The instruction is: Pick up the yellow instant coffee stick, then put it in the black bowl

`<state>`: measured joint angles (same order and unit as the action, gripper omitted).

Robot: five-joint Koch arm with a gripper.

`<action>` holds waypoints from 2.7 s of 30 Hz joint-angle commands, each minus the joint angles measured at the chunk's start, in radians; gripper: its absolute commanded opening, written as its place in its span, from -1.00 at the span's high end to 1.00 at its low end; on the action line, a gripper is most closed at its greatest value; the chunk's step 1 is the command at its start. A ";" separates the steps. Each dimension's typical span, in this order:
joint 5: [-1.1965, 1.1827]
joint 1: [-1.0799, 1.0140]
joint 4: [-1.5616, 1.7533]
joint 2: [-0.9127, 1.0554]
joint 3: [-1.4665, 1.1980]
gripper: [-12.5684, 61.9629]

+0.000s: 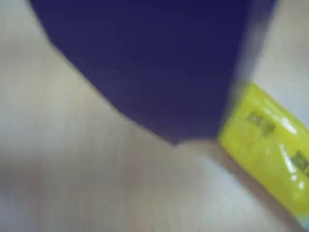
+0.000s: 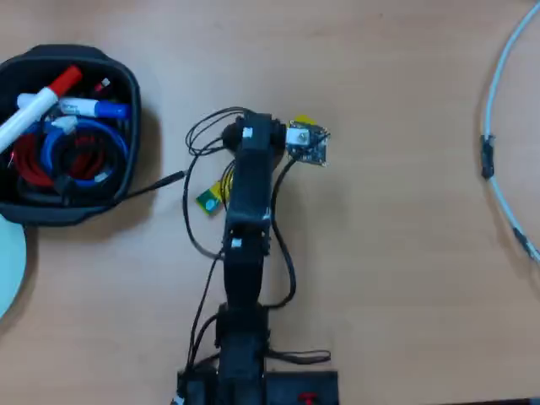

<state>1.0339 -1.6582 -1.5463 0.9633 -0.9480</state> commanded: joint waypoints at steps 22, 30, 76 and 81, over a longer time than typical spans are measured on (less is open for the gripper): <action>-0.167 0.034 -0.103 -0.114 0.114 -0.71; -0.241 0.044 -0.114 -0.130 0.110 -0.71; -0.571 0.146 -0.347 0.385 0.018 0.85; -0.600 0.192 -0.345 0.546 -0.009 0.85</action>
<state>0.4679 -1.4849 -1.8055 1.3975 -0.9879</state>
